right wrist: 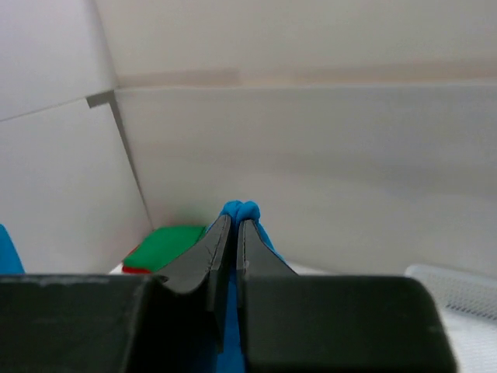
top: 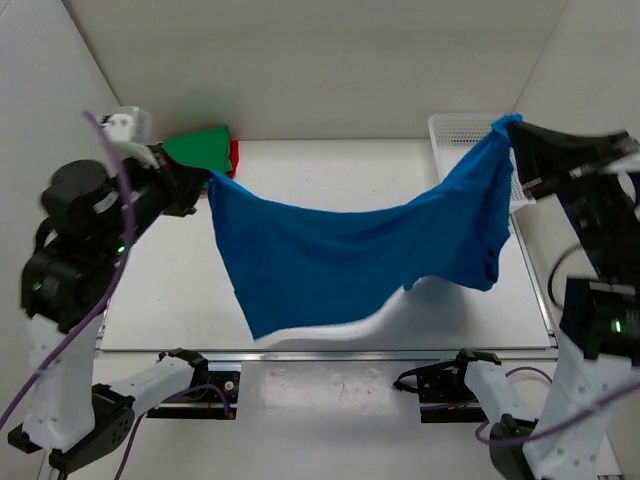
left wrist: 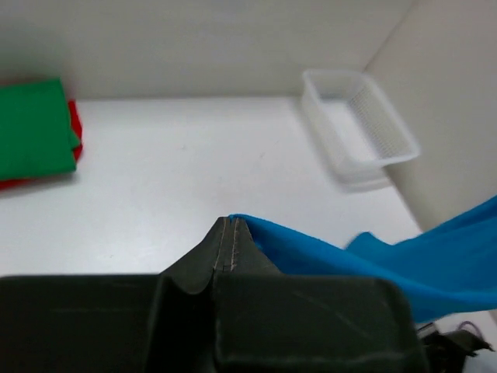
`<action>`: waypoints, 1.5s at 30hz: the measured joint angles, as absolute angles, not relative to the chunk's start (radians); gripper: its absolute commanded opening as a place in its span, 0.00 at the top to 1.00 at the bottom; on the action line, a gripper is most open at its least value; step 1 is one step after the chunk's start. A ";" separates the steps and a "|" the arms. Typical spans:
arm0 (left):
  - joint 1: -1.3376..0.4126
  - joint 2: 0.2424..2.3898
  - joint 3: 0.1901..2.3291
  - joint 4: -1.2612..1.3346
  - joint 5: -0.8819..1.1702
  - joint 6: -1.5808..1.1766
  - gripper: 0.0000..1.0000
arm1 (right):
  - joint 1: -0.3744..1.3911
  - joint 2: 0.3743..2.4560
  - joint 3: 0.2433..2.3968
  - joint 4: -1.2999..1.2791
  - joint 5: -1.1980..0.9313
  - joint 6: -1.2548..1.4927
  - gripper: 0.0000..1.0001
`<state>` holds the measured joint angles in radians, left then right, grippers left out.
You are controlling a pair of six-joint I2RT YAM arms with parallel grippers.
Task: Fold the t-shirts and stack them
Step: Flatten out the tshirt
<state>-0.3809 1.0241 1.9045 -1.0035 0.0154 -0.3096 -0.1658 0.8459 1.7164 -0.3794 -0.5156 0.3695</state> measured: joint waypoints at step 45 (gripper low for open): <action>-0.283 1.276 0.722 -0.593 0.010 -0.305 0.38 | -0.014 1.169 0.887 -0.325 -0.240 0.165 0.31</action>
<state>-0.2829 1.2762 0.7223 -0.5934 0.0097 -0.3054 -0.0135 1.1694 0.8867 -0.3248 -0.2401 0.1650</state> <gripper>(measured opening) 0.615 0.687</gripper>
